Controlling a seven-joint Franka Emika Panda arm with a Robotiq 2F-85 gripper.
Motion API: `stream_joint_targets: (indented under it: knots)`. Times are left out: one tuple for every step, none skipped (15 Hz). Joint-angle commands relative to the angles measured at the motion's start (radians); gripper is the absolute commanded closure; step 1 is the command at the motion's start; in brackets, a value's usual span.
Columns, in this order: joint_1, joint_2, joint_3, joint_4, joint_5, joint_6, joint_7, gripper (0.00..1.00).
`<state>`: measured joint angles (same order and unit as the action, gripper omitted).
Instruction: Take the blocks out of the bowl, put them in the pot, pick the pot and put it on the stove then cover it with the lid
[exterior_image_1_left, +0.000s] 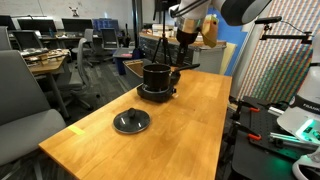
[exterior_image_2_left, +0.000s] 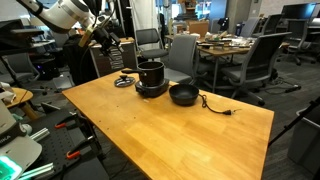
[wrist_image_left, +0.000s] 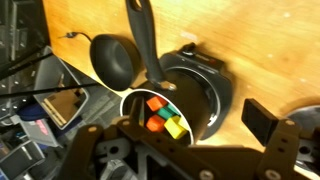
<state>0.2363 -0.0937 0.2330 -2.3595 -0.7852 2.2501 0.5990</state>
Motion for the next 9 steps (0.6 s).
stream_joint_targets:
  knots:
    - [0.046,-0.051,0.016,0.096,0.279,0.015,-0.204,0.0]
    - [0.011,-0.031,0.035,0.043,0.171,0.012,-0.107,0.0]
    - [0.02,-0.042,0.042,0.069,0.228,0.011,-0.148,0.0]
    - [0.024,-0.047,0.045,0.085,0.252,0.011,-0.166,0.0]
    - [0.024,-0.048,0.045,0.091,0.261,0.011,-0.173,0.0]
    - [0.024,-0.048,0.044,0.091,0.263,0.011,-0.176,0.0]
    - [0.026,-0.021,0.033,0.08,0.341,0.012,-0.208,0.0]
    - [0.032,0.007,0.029,0.079,0.425,0.001,-0.228,0.0]
    - [0.035,0.037,0.035,0.083,0.467,-0.011,-0.213,0.0]
